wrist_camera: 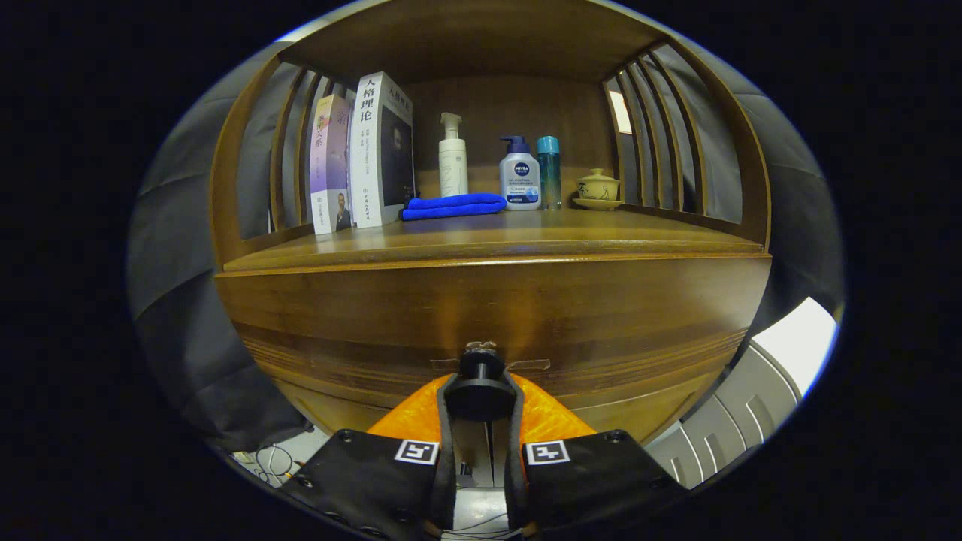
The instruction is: Pull open the drawer, take out the items inside it, and place them on the countertop above the cabinet.
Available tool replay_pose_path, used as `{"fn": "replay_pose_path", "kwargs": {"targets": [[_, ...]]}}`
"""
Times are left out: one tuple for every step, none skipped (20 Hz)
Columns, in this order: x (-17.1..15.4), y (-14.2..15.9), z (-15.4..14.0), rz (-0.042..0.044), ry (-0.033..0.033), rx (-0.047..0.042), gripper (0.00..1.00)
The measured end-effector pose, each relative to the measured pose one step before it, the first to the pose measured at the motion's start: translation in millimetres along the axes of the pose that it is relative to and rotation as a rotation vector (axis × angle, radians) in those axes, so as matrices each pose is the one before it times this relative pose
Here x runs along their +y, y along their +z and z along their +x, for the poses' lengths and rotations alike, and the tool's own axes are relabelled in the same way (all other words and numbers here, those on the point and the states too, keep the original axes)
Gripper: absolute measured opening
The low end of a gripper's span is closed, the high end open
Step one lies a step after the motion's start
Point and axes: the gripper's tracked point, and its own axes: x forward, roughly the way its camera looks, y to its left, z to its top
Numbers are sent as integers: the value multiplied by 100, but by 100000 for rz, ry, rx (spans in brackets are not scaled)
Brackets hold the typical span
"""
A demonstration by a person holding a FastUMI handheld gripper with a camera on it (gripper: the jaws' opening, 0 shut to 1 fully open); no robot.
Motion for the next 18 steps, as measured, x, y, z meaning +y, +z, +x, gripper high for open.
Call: {"fn": "replay_pose_path", "kwargs": {"targets": [[-77, -15, -64, -863, -5, 17, 28], [16, -48, 31, -613, -78, 420, 28], [-7, 50, -73, 277, -81, 119, 28], [13, -59, -5, 563, 32, 446, 28], [1, 50, -16, 58, 44, 122, 28], [-18, -52, 11, -128, 149, 201, 28], [-21, 31, -34, -78, 194, 73, 28], [5, -58, -137, 350, 247, 399, 28], [11, -51, -186, 357, 106, 111, 28], [-11, -37, -127, 58, 38, -132, 28], [-73, -34, -234, -281, -43, -138, 28], [-15, -174, -324, -288, -9, 13, 28], [-14, -80, -268, 158, -50, -4, 28], [-11, -151, -352, -114, 19, 33, 28], [-35, -77, -287, -298, -68, -143, 28], [15, -106, -347, -347, -125, -55, 28], [-12, -106, -350, -390, -12, 129, 28], [5, -193, -432, -385, 158, 114, 28]]}}
